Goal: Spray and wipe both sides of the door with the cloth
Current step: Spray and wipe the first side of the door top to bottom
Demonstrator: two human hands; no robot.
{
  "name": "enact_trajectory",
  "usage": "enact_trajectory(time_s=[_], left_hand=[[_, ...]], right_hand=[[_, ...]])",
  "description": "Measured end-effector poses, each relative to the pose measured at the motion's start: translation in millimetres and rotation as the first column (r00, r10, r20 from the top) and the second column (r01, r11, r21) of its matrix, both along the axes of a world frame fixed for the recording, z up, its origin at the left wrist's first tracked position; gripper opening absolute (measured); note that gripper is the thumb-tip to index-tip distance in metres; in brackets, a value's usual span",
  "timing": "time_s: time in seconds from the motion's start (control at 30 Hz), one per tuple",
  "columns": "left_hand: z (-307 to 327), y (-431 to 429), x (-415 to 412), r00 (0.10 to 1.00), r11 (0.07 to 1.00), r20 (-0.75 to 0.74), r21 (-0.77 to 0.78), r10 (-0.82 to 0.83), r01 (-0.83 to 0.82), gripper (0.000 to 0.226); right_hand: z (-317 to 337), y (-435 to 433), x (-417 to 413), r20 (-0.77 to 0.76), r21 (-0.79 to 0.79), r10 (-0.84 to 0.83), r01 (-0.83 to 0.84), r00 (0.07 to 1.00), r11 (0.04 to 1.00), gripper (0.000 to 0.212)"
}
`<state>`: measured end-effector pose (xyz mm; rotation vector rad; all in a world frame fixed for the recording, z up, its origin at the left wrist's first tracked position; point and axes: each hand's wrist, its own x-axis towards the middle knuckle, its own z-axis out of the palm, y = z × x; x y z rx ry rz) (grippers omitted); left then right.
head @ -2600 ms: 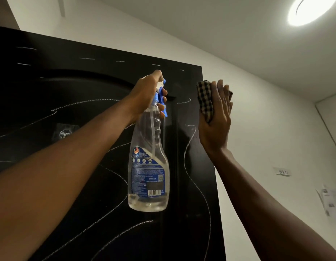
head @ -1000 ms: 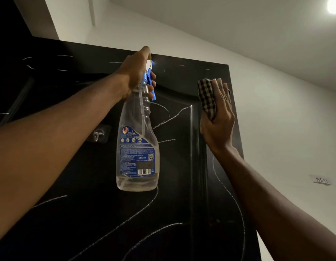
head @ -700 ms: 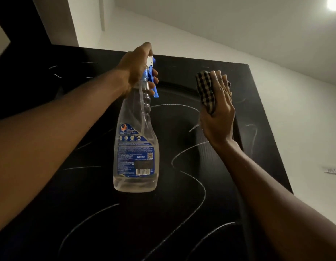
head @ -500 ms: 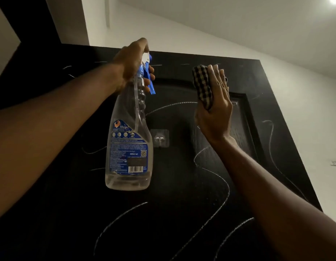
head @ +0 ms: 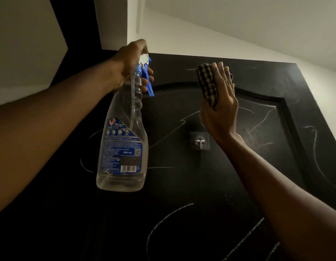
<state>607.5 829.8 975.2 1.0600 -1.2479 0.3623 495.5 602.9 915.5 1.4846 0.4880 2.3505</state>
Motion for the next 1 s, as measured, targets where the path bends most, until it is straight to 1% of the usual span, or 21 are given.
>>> enact_trajectory(time_s=[0.1, 0.27, 0.33, 0.4, 0.53, 0.7, 0.83, 0.93, 1.0], left_hand=[[1.9, 17.9, 26.0, 1.000, 0.999, 0.003, -0.027, -0.026, 0.026, 0.039], [7.2, 48.7, 74.1, 0.998, 0.999, 0.057, -0.036, 0.026, -0.024, 0.038], [10.8, 61.3, 99.5, 0.996, 1.000, 0.088, -0.015, 0.020, -0.019, 0.036], [11.9, 73.5, 121.4, 0.994, 0.999, 0.104, 0.025, -0.022, 0.020, 0.034], [10.0, 92.7, 153.6, 0.990, 0.992, 0.125, 0.113, -0.072, 0.058, 0.036], [10.3, 104.9, 190.5, 0.981, 0.975, 0.065, 0.141, -0.184, 0.173, 0.031], [5.0, 108.4, 219.8, 0.982, 0.977, 0.066, 0.131, -0.176, 0.167, 0.031], [-3.3, 112.3, 230.7, 0.981, 0.980, 0.052, 0.077, -0.188, 0.184, 0.031], [-10.2, 113.2, 232.7, 0.978, 0.977, 0.029, 0.067, -0.206, 0.204, 0.031]], right_hand=[[1.8, 15.9, 24.1, -0.014, 0.015, -0.002, 0.002, 1.000, 1.000, 0.061], [7.0, 49.8, 67.6, 0.005, -0.001, -0.031, 0.031, 0.999, 1.000, 0.059], [13.6, 64.4, 90.4, 0.038, 0.009, -0.035, 0.034, 0.999, 0.999, 0.057], [20.4, 78.8, 111.5, 0.074, 0.027, -0.035, 0.033, 0.997, 0.999, 0.055], [32.8, 101.1, 143.2, 0.136, 0.056, -0.049, 0.042, 0.990, 0.998, 0.055], [51.0, 116.2, 166.5, 0.147, 0.062, -0.155, 0.147, 0.977, 0.987, 0.055], [72.8, 126.4, 178.7, 0.138, 0.081, -0.275, 0.266, 0.952, 0.961, 0.052], [89.0, 136.8, 189.4, 0.124, 0.131, -0.422, 0.407, 0.898, 0.904, 0.052], [95.2, 143.5, 199.2, 0.050, 0.177, -0.519, 0.504, 0.853, 0.845, 0.064]])
